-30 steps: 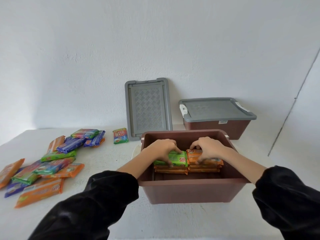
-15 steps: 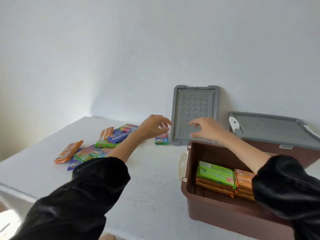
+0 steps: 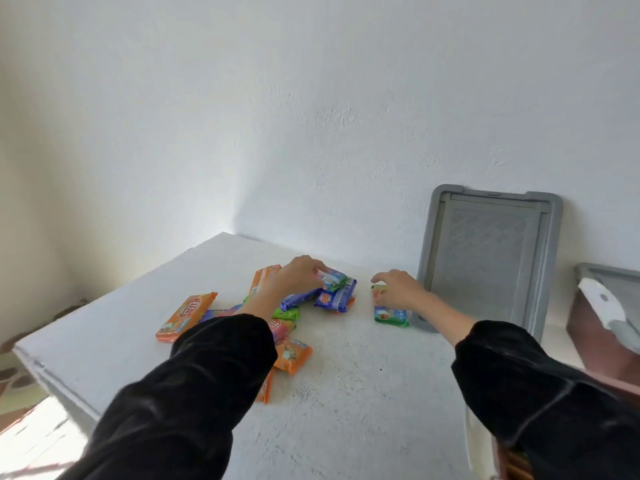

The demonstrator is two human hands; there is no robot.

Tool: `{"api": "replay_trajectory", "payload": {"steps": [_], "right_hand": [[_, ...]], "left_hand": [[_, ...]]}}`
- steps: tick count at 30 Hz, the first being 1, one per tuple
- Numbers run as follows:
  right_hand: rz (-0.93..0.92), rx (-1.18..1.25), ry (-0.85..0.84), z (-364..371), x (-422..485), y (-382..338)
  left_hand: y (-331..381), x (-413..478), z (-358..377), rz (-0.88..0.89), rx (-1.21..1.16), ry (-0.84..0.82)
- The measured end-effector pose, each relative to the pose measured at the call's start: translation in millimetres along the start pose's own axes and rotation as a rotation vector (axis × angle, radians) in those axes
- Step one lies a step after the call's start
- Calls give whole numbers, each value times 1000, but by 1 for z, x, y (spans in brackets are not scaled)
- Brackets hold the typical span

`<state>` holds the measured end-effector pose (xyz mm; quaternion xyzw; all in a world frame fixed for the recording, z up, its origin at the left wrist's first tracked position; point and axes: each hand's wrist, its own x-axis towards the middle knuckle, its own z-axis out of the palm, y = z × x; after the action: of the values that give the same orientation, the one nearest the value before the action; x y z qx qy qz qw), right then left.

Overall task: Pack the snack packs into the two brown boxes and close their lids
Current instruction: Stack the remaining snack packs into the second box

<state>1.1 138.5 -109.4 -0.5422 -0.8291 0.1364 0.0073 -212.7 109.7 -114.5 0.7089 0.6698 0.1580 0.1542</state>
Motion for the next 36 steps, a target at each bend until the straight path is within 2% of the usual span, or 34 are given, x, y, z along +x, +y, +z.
{"api": "replay_trajectory", "payload": {"steps": [5, 9, 16, 20, 22, 27, 30, 36], "right_hand": [[110, -106, -106, 23, 30, 13], [167, -158, -164, 35, 43, 7], [235, -240, -331, 41, 46, -3], [191, -224, -391, 42, 35, -12], [168, -237, -398, 45, 31, -14], [199, -171, -315, 46, 26, -8], [196, -200, -281, 51, 27, -7], [177, -233, -282, 46, 29, -15]], "left_hand": [[4, 34, 39, -11, 3, -35], [6, 44, 60, -41, 117, -114], [0, 46, 66, -20, 341, -8], [4, 53, 64, -149, 185, -18], [2, 54, 70, -182, 77, 44], [-2, 45, 65, -63, -90, 182], [-15, 40, 58, 20, -210, 197], [-8, 38, 57, -307, 41, 38]]}}
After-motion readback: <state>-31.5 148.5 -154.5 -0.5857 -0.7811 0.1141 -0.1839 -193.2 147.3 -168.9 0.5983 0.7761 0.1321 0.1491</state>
